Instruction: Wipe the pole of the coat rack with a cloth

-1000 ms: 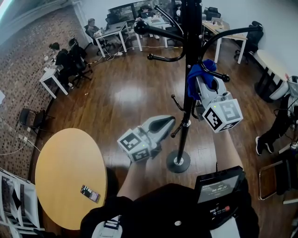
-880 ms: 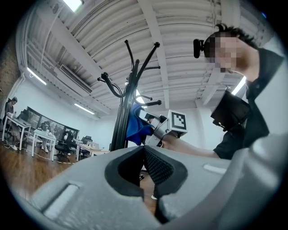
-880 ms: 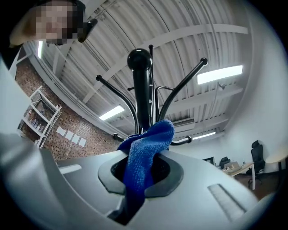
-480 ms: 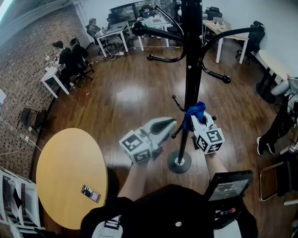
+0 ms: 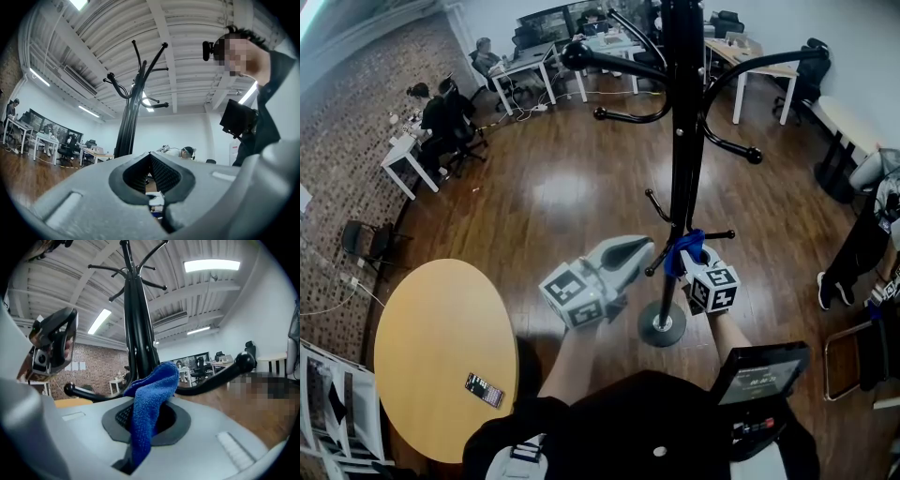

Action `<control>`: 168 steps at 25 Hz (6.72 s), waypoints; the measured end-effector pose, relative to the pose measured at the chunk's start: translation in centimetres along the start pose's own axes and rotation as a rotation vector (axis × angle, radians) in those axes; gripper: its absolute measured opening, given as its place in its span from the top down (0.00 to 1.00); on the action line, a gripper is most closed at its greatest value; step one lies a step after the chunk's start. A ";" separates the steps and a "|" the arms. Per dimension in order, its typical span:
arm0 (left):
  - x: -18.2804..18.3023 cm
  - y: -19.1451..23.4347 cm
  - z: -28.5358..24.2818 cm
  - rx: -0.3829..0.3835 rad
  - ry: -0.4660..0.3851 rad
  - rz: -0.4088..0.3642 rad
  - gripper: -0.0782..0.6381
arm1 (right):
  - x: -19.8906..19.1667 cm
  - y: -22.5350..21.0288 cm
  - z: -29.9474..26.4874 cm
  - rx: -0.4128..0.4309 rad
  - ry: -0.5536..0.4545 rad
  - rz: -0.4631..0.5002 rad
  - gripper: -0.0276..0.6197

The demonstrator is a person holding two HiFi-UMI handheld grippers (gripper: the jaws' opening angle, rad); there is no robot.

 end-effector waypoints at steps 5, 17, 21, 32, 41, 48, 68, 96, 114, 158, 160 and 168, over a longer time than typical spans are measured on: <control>0.0 -0.2 0.2 -0.003 0.005 -0.008 0.89 | 9.3 1.1 1.7 0.058 -0.200 -0.108 0.92; 0.9 -0.4 1.4 0.027 -0.015 -0.015 0.89 | 30.5 4.9 5.5 0.138 -0.595 0.004 0.92; 0.7 -0.3 1.3 0.018 -0.010 -0.018 0.89 | 28.8 4.7 5.6 0.123 -0.609 0.032 0.92; 0.7 -0.4 0.5 0.014 -0.013 -0.008 0.89 | 6.6 0.9 0.9 0.013 -0.219 0.029 0.92; 0.5 -0.5 0.1 0.013 -0.008 -0.002 0.89 | -1.2 -0.3 -0.6 -0.001 0.014 -0.043 0.92; 0.3 -0.5 0.2 0.016 -0.011 -0.004 0.89 | 12.4 1.4 1.8 0.052 -0.282 -0.085 0.92; 0.9 -0.3 0.7 0.040 -0.025 -0.017 0.89 | 22.4 3.2 3.8 0.098 -0.494 0.019 0.92; 0.5 -1.2 1.4 0.050 -0.025 -0.006 0.89 | 20.4 2.7 3.4 0.100 -0.378 -0.066 0.92; 0.5 -0.5 1.3 0.070 -0.025 -0.005 0.89 | 16.6 2.4 3.1 0.078 -0.404 0.002 0.92; 1.1 0.0 1.2 0.042 -0.027 -0.010 0.89 | 9.3 1.3 1.3 0.062 -0.285 -0.019 0.92; 1.0 -0.2 0.6 0.027 -0.026 -0.008 0.89 | 4.5 0.5 0.4 0.038 -0.198 -0.036 0.92; 1.2 -1.0 -0.2 0.004 -0.028 -0.016 0.89 | -1.2 -0.4 -0.3 0.052 -0.013 -0.075 0.92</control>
Point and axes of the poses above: the fingertips, and each gripper's own axes: z backward along the fingers, y to its left, x out of its top, the point moved 3 cm from there along z, backward along the fingers, and after that the axes turned 15 degrees about -x, right-handed, at the moved point
